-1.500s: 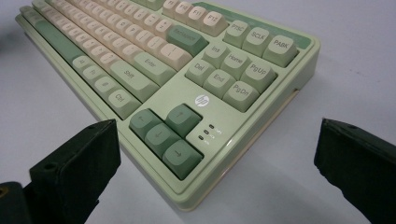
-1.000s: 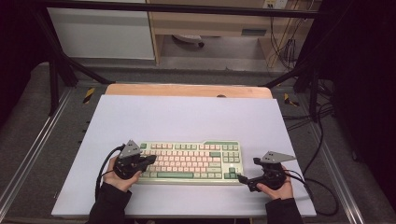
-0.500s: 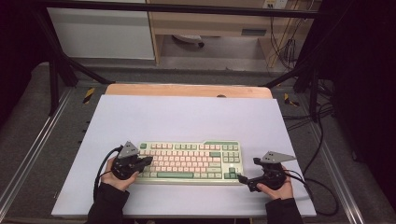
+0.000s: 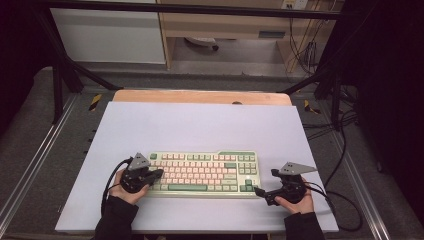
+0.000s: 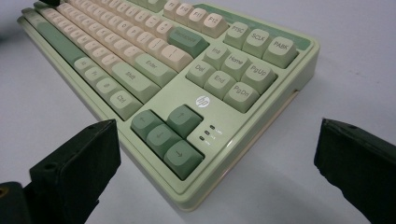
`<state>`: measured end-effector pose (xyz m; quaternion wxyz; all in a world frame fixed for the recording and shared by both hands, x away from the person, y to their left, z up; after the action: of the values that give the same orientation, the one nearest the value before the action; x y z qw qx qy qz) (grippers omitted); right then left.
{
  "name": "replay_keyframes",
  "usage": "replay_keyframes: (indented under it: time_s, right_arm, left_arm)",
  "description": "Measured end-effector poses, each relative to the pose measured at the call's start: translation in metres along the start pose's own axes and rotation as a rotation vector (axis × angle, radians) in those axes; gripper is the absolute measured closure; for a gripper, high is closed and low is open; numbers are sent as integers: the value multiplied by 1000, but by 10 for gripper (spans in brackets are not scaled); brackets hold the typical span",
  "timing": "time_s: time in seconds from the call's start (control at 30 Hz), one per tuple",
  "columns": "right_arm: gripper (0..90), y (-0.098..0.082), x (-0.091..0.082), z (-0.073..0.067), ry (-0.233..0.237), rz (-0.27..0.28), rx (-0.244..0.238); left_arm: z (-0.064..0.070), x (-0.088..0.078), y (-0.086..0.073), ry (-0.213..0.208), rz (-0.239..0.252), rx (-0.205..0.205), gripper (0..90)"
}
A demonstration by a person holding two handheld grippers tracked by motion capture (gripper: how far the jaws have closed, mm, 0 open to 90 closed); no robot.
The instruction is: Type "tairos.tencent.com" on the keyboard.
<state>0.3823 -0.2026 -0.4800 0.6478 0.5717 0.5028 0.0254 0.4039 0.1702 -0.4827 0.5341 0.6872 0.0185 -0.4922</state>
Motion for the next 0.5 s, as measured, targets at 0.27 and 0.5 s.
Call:
replay_keyframes:
  time_s: [0.27,0.5]
  right_arm:
    - [12,1,0,0,0,4,2]
    - [45,4,-2,-2,5,24,10]
  left_arm:
    - [1,-6,3,-2,22,-3,900]
    - [2,-10,5,-10,32,0,900]
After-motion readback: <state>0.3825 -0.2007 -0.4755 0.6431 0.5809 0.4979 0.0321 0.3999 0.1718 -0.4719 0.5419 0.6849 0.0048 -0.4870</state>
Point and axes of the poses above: each handheld gripper's, and its own axes: x roughly forward along the jaws, y roughly out of its top, z roughly to its right, the point moved 8 cm from there along x, roughly forward along the jaws, and after that the axes turned 3 degrees about -z, right-handed, at the moved point
